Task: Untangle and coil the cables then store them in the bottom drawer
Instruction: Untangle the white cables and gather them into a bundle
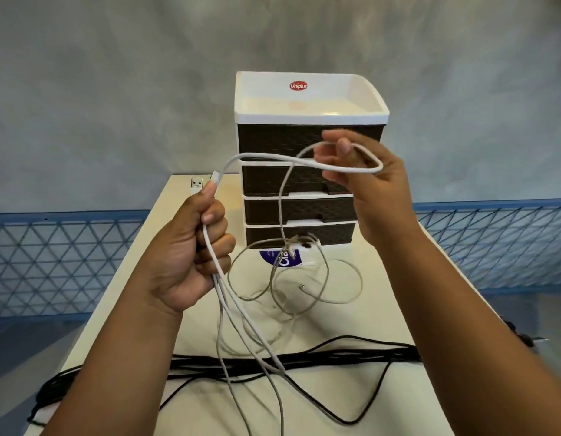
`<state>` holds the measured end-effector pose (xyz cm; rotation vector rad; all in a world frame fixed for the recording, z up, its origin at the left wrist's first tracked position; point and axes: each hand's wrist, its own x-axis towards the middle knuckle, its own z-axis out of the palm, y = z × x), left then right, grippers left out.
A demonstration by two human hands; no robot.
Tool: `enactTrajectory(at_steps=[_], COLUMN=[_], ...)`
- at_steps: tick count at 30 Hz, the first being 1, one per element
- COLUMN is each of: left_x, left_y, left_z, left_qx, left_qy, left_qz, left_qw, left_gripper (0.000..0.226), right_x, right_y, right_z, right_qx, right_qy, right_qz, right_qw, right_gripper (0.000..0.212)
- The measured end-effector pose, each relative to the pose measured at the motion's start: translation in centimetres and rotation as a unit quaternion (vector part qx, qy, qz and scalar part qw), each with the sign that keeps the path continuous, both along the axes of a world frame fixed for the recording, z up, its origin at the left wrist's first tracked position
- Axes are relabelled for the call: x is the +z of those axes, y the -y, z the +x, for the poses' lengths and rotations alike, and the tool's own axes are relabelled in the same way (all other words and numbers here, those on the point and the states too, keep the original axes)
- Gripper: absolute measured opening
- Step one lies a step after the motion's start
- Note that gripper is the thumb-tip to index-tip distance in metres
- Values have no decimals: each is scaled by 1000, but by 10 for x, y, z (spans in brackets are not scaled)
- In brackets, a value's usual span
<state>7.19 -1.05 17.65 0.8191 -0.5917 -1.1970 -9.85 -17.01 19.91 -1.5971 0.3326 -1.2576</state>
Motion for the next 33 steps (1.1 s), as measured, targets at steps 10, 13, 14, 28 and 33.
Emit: enactTrajectory(at_steps=[10,13,14,28,33], left_x=[-23,-27,-28,-43,-43], left_y=[7,6,6,7,6], left_z=[5,11,12,33,39], left_qx=[31,10,5,-34,-16], left_qy=[21,43,50,77,93], left_qz=[63,88,94,147,157], left_qw=[997,995,994,986,983], left_gripper=[41,42,42,38,39], right_x=[-77,-92,-95,-144,-146], right_y=[13,17,19,-1,2], right_z=[-16,-27,-29,12,21], right_qx=[150,159,150,122,39], right_qy=[-115,-130,-170,-735,-720], right_qz=[227,305,317,89,34], right_qw=[956,930,921,661,692], right_gripper=[21,45,57,44,27])
